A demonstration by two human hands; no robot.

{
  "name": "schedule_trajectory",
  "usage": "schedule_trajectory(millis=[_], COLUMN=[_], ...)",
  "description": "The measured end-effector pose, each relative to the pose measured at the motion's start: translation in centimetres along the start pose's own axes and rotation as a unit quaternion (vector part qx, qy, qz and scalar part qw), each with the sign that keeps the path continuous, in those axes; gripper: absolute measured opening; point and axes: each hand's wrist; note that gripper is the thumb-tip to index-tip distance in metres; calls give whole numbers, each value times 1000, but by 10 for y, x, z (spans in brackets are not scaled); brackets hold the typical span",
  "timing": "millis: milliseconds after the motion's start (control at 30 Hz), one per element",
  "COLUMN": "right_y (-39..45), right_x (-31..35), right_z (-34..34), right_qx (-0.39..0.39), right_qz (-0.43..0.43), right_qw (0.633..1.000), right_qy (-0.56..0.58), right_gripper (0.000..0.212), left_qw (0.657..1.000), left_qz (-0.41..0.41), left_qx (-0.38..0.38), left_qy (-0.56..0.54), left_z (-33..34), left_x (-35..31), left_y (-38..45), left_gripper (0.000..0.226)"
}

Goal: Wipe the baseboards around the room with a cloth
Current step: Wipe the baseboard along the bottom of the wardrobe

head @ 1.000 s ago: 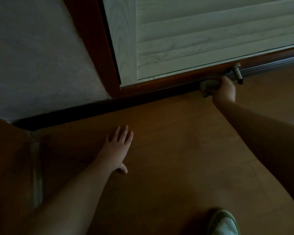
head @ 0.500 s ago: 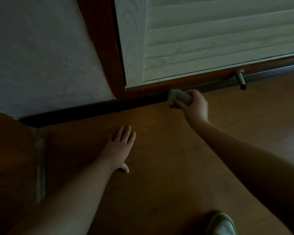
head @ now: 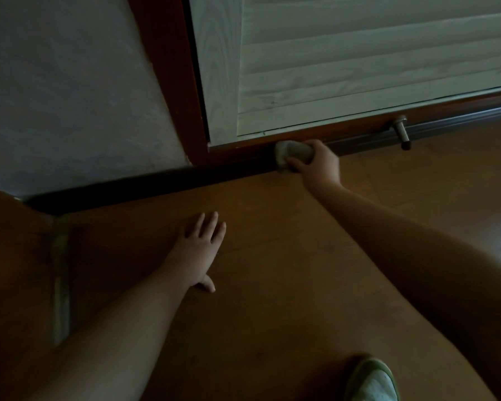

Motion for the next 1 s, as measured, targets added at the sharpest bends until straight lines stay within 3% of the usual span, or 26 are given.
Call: schedule_trajectory(millis=[133,267,333,467,600,767,1000], right_y=[29,45,44,29,-9,-65,-99], right_x=[-45,-73,-73,-37,0,-10,-96], right_z=[-48,-91,-108,-134,-164,-192,-187], right_qx=[-53,-118,-92,40,114,66,27], right_qz=[68,174,161,45,-9,20,95], right_qw=[996,977,983,979,970,986,992], right_qy=[-28,17,-14,-197,-213,-153,-82], right_gripper=[46,52,57,52,46,50,42], left_qw=[1000,1000,1000,1000,998,996,1000], left_qz=[3,1,-4,-13,-36,-51,16], left_qx=[-4,-7,-2,16,36,57,-6], left_qy=[-8,0,13,19,30,53,0], left_z=[0,1,0,-3,-19,-33,-31], left_x=[2,2,2,-2,-15,-34,-51], left_y=[-2,0,2,-1,-12,-30,-10], left_gripper=[144,144,144,145,142,133,122])
Point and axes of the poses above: each hand's wrist, its own y-axis towards the middle knuckle, its own z-axis out of the palm, x = y × z, and after that the axes turned 3 degrees about -y, right-handed
